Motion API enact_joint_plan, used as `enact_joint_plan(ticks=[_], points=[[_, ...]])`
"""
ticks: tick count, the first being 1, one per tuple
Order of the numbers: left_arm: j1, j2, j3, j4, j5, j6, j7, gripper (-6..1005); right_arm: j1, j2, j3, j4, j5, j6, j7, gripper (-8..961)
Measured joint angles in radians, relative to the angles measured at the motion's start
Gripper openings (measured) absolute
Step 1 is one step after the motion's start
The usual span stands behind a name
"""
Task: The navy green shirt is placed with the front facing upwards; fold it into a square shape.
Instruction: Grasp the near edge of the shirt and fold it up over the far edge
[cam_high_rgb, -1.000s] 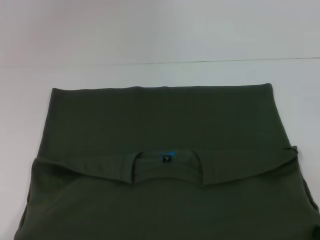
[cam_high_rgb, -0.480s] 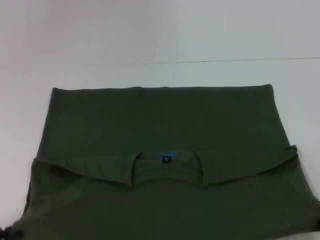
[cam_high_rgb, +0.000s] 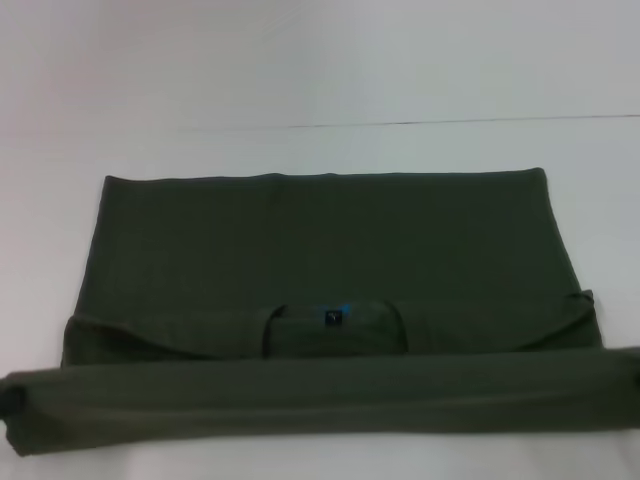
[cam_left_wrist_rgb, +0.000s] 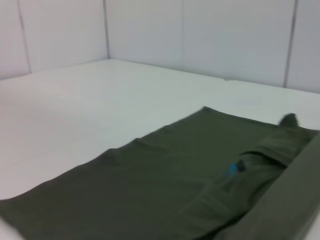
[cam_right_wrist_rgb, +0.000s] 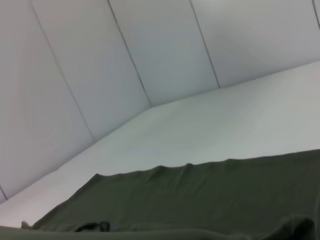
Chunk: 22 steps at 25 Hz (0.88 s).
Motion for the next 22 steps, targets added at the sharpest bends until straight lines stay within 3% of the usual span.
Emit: enact_joint_plan(ticks=[4,12,22], points=[[-0.029,0.001,0.004,-0.034,-0.007,-0.070,-0.039,34,0.040,-0.003,0.001,-0.002,0.000,0.005,0.022,96],[-0.103,-0.008,0.002,-0.103,-0.029,-0.211,-0.088,34,0.114,-0.028,0.058,-0.009,0.004,0.011,0.100,96],[-0.178,-0.025,0.012,-0.120,-0.117,-0.382,-0.151,34,0.262,-0.040,0.067,-0.016,0.002,0.179,0.213,97]])
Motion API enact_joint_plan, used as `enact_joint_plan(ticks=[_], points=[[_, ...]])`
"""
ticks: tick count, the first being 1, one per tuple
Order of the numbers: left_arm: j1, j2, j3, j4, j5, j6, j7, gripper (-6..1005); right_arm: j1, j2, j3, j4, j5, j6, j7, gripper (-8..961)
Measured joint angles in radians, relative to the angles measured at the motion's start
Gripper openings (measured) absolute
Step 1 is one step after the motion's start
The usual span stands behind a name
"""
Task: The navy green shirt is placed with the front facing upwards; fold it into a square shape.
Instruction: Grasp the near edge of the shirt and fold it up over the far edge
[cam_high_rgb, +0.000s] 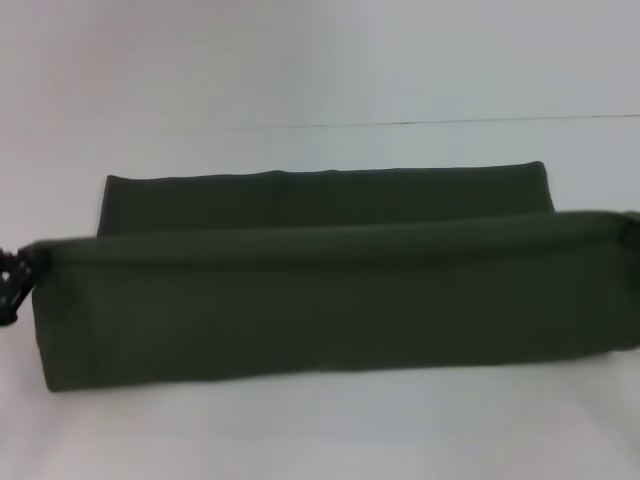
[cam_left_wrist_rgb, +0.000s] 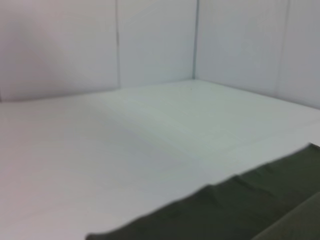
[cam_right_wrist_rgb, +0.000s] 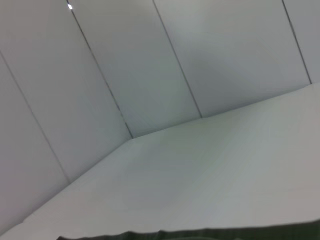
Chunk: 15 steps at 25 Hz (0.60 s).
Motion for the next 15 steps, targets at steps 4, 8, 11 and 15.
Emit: enact_joint_plan(ticks=[4,8,11,15], points=[[-0.051,-0.008,0.018,-0.001,-0.010,-0.092,-0.042,34,0.059,0.001,-0.008,0.000,-0.004,0.079,0.021,97],[-0.078,-0.023,0.144,-0.001,-0.013,-0.257,-0.150,34,0.101,0.006,-0.049,0.000,-0.001,0.149,0.045,96],[-0.088,-0.034,0.238,-0.020,-0.030,-0.361,-0.175,37,0.126,0.011,-0.054,0.000,0.001,0.197,0.057,96],[-0.116,-0.035,0.276,-0.051,-0.055,-0.456,-0.188,40,0.151,0.012,-0.066,0.000,0.002,0.239,0.074,97]])
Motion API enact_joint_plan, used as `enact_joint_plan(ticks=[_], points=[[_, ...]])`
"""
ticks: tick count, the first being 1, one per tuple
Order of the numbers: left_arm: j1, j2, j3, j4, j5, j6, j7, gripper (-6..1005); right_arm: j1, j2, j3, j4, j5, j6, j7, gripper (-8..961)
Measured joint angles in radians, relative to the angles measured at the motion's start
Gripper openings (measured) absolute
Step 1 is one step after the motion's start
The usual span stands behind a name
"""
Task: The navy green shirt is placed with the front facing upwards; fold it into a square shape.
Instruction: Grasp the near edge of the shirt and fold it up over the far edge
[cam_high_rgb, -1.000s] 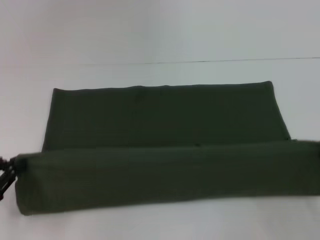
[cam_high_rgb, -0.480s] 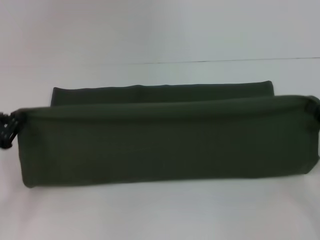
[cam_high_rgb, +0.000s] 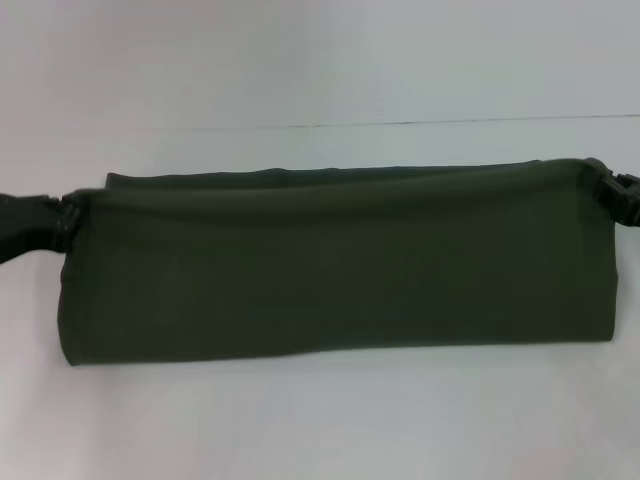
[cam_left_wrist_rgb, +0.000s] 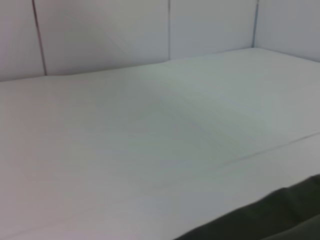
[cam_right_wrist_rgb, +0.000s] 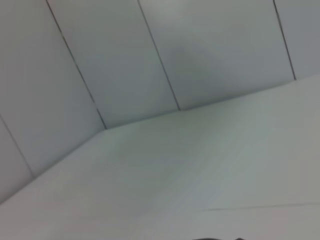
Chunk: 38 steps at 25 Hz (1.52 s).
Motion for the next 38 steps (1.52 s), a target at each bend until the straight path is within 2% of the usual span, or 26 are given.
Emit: enact_joint_plan(ticks=[5,11,23,27,36,38], points=[[-0.030,0.000,0.011,-0.001,-0.007,-0.062,-0.026,43,0.022,-0.005,-0.058,-0.011,0.002,0.076,0.051,98],[-0.068,0.000,0.045,-0.011,-0.012,-0.167,-0.057,48,0.057,-0.007,-0.072,-0.011,0.008,0.139,0.066,96],[-0.146,-0.002,0.253,-0.117,-0.013,-0.463,-0.123,56,0.142,0.015,-0.178,0.012,0.012,0.348,0.107,101],[-0.168,-0.001,0.265,-0.155,-0.013,-0.518,-0.119,59,0.152,0.027,-0.201,0.020,0.012,0.399,0.107,106],[-0.178,-0.003,0.269,-0.191,-0.013,-0.588,-0.150,66,0.173,0.028,-0.209,0.064,0.026,0.506,0.105,117],[-0.175,-0.003,0.267,-0.192,-0.012,-0.595,-0.168,67,0.174,0.028,-0.210,0.066,0.029,0.511,0.106,158]])
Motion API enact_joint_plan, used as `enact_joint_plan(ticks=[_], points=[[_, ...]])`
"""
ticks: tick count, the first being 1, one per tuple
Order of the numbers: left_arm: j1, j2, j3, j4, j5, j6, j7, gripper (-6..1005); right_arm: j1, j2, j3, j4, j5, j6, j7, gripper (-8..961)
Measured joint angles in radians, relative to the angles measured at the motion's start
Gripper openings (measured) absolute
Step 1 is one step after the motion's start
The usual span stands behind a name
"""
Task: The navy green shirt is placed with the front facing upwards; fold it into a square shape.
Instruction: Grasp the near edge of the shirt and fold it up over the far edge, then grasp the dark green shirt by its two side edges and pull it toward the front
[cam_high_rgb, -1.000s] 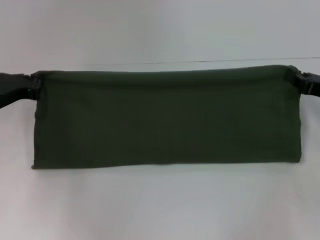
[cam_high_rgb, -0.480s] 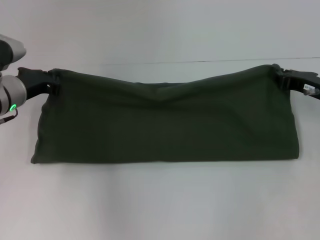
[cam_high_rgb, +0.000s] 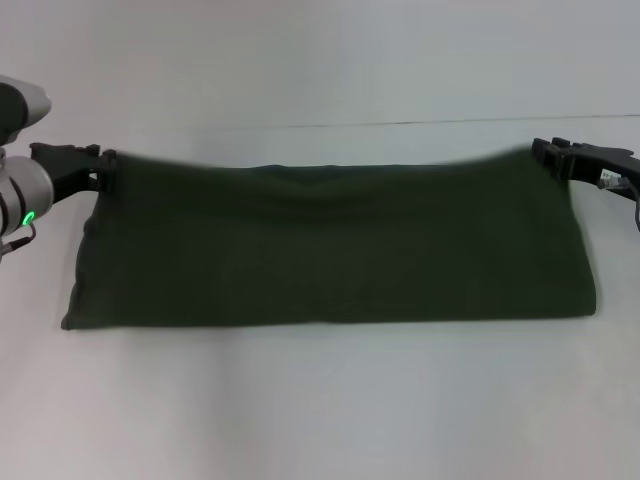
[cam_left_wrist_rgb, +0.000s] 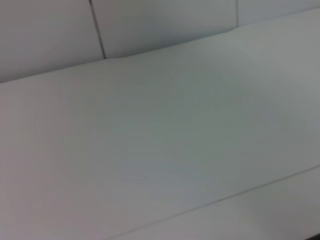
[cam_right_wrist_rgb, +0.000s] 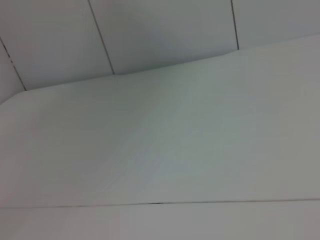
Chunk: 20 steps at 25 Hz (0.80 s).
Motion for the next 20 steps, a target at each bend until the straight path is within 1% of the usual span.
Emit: enact_joint_plan(ticks=[5,9,12,14,16,17,18,19,20], points=[[0.005,-0.004,0.002,-0.002,-0.029,-0.038,-0.007,71,0.002,0.000,0.000,0.002,0.006,0.004,0.001,262],[0.007,-0.005,0.001,-0.003,-0.044,-0.042,-0.012,225,0.002,-0.005,0.000,0.001,0.009,-0.001,0.004,345],[0.013,-0.001,-0.004,0.008,-0.061,-0.023,-0.055,343,-0.003,-0.008,0.001,-0.006,0.009,-0.020,0.017,471],[0.029,0.002,-0.004,0.043,-0.060,0.028,-0.119,423,-0.011,-0.014,0.001,-0.015,0.010,-0.063,0.034,555],[0.056,0.004,-0.003,0.092,-0.057,0.121,-0.197,502,-0.031,-0.025,0.003,-0.032,0.012,-0.147,0.053,636],[0.068,0.006,-0.003,0.111,-0.058,0.160,-0.227,620,-0.042,-0.029,0.005,-0.042,0.019,-0.189,0.059,677],[0.085,0.011,-0.005,0.138,-0.061,0.226,-0.271,738,-0.057,-0.033,0.005,-0.053,0.032,-0.236,0.062,717],[0.085,0.011,-0.005,0.138,-0.061,0.226,-0.271,766,-0.074,-0.035,0.007,-0.064,0.049,-0.278,0.061,757],[0.120,0.022,-0.017,0.189,-0.065,0.366,-0.347,795,-0.089,-0.037,0.007,-0.073,0.067,-0.316,0.056,798]])
